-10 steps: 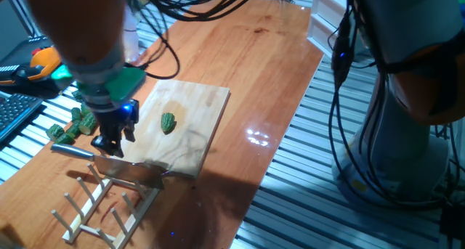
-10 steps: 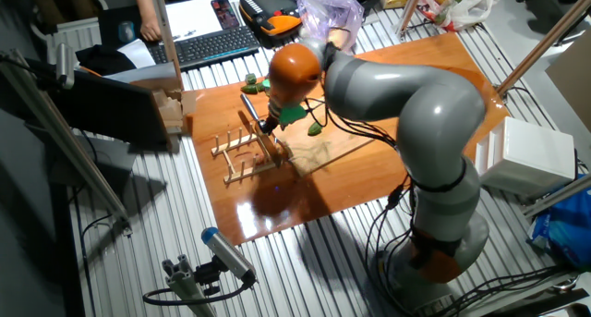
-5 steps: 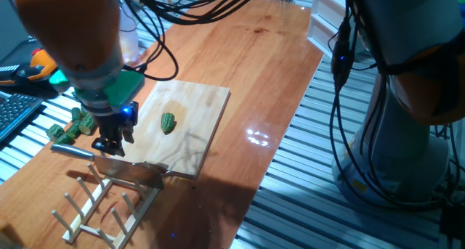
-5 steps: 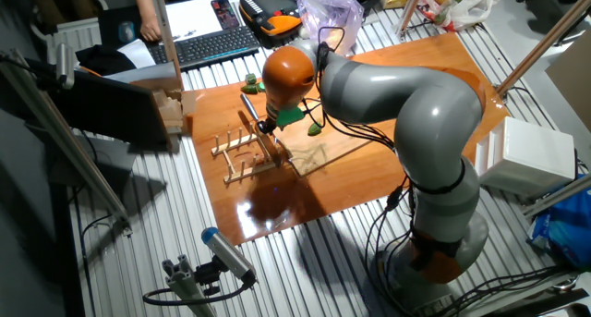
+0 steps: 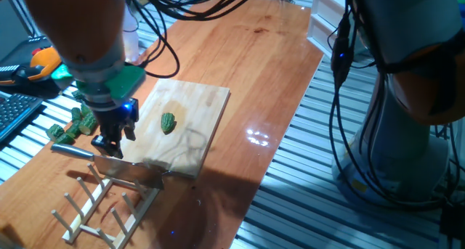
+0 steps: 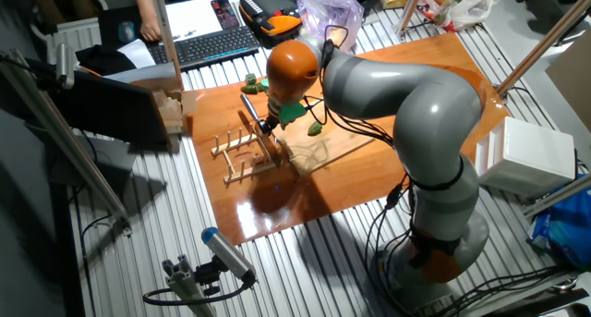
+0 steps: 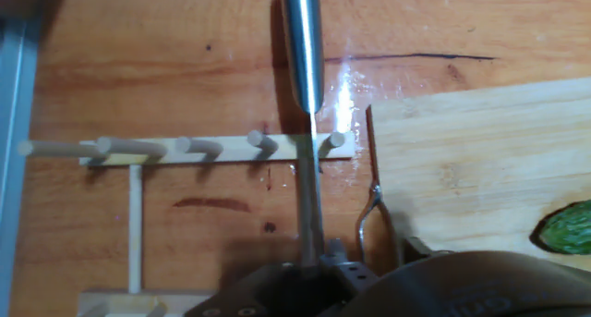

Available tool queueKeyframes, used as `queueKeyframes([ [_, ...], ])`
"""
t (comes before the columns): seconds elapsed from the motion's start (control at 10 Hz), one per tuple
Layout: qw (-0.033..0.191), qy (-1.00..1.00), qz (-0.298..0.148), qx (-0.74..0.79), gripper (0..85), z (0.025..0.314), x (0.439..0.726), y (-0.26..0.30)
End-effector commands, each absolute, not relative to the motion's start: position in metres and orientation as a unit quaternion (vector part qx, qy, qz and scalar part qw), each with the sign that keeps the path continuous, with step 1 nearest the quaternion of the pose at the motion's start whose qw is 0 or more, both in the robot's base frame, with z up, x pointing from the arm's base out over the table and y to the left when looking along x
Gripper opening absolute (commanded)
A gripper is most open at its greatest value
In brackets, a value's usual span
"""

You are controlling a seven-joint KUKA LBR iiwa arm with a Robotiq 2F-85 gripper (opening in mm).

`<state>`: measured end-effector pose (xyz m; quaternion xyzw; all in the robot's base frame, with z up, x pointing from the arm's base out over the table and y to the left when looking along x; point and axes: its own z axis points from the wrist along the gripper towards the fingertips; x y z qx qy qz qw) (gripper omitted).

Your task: Chop the cucumber into shreds

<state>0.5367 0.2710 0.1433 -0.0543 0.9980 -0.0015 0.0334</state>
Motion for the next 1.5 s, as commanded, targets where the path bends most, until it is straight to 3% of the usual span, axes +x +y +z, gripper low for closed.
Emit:
queueKeyframes([
  [0.0,0.036,0.998,-0.012,-0.050,34.0,0.144,0.539,0.278],
  [1.0,0.043,0.997,-0.011,-0.059,34.0,0.102,0.551,0.291],
  [1.1,0.041,0.997,-0.010,-0.060,17.0,0.100,0.551,0.291],
  [1.3,0.036,0.998,-0.011,-0.060,17.0,0.099,0.552,0.292],
  [1.4,0.033,0.998,-0.011,-0.060,0.0,0.099,0.552,0.292],
])
